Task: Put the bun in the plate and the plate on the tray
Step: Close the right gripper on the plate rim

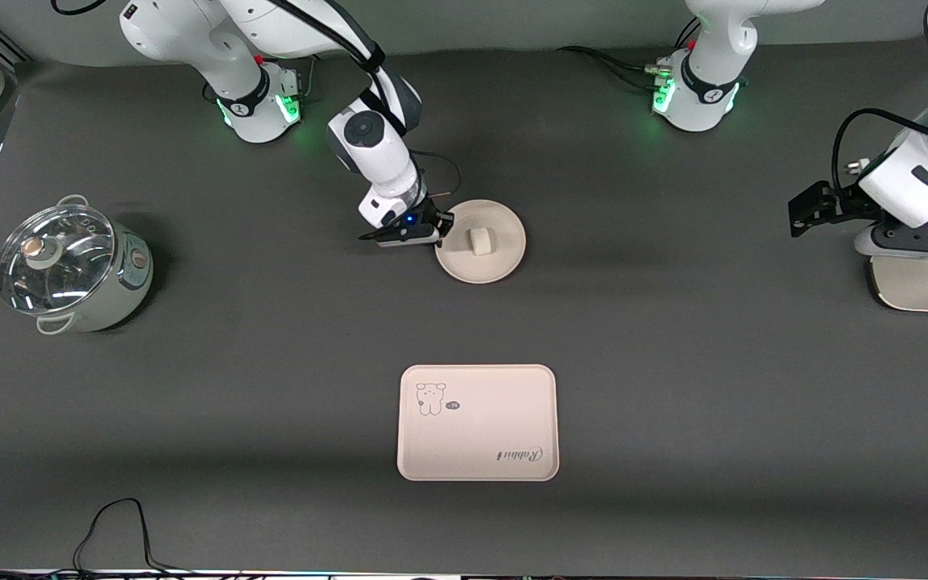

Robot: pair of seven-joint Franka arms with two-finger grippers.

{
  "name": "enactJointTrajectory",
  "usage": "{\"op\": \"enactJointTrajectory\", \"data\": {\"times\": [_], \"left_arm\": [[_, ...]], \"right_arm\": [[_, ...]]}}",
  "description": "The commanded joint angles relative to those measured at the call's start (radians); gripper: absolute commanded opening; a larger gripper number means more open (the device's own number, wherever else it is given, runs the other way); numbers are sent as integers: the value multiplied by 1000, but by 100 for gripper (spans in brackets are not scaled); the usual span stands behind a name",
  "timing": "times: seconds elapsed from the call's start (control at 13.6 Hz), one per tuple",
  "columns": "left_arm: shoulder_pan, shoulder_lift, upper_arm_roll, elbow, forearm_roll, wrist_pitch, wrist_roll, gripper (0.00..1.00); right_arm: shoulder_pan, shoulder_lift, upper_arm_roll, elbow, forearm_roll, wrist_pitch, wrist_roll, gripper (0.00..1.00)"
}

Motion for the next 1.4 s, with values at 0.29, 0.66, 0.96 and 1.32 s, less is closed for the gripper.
{"op": "enactJointTrajectory", "data": {"times": [0.29, 0.66, 0.96, 1.32], "left_arm": [[3, 3, 2, 7, -23, 5, -15, 100], [3, 4, 1, 7, -25, 5, -15, 100], [3, 4, 1, 7, -26, 5, -15, 100], [3, 6, 2, 7, -46, 7, -15, 100]], "right_arm": [[-4, -76, -7, 2, 20, -8, 8, 0], [-58, -276, -6, 8, 18, -142, -7, 0], [-76, -315, -6, 32, 18, -183, -7, 0], [-179, -104, -6, 271, 18, -199, -41, 0]]}}
